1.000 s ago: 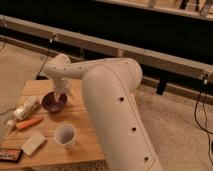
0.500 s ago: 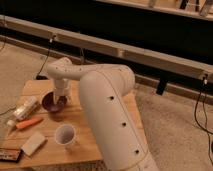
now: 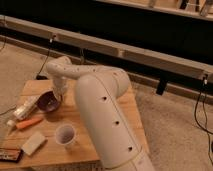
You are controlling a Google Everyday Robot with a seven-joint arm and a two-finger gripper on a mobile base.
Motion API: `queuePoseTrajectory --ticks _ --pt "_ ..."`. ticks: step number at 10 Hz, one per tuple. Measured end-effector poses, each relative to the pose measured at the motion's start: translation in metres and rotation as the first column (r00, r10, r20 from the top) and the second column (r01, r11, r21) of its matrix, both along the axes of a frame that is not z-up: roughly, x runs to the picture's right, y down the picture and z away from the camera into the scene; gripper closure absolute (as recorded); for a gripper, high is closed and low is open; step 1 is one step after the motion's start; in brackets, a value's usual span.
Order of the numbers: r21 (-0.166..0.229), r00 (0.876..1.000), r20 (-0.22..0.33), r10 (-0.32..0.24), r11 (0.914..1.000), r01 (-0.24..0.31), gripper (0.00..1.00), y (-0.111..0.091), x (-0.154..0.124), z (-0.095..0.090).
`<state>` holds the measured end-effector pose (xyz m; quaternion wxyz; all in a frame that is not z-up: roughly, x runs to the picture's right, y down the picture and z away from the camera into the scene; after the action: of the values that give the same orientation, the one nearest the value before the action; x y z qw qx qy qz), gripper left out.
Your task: Pick up the ceramic bowl
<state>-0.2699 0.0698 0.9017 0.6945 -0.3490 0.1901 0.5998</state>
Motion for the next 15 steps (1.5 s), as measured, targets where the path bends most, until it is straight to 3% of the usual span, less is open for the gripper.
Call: queuePoseTrajectory --ticks 4,9,12,15 --pt "-0.008 0.999 -0.015 -0.033 0.9994 0.033 1.0 -0.007 0.005 -0.009" --pt "-0.018 0.999 0.035 0.02 0.9997 -0.019 1.0 -0.031 0.007 -0.044" --pt "0.002 0.997 0.072 0.032 0.9995 -0.032 1.0 -0.043 0.011 -0.061" --pt "0.051 0.994 0.111 0.007 0.9986 -0.012 1.0 -0.062 0.012 -0.093"
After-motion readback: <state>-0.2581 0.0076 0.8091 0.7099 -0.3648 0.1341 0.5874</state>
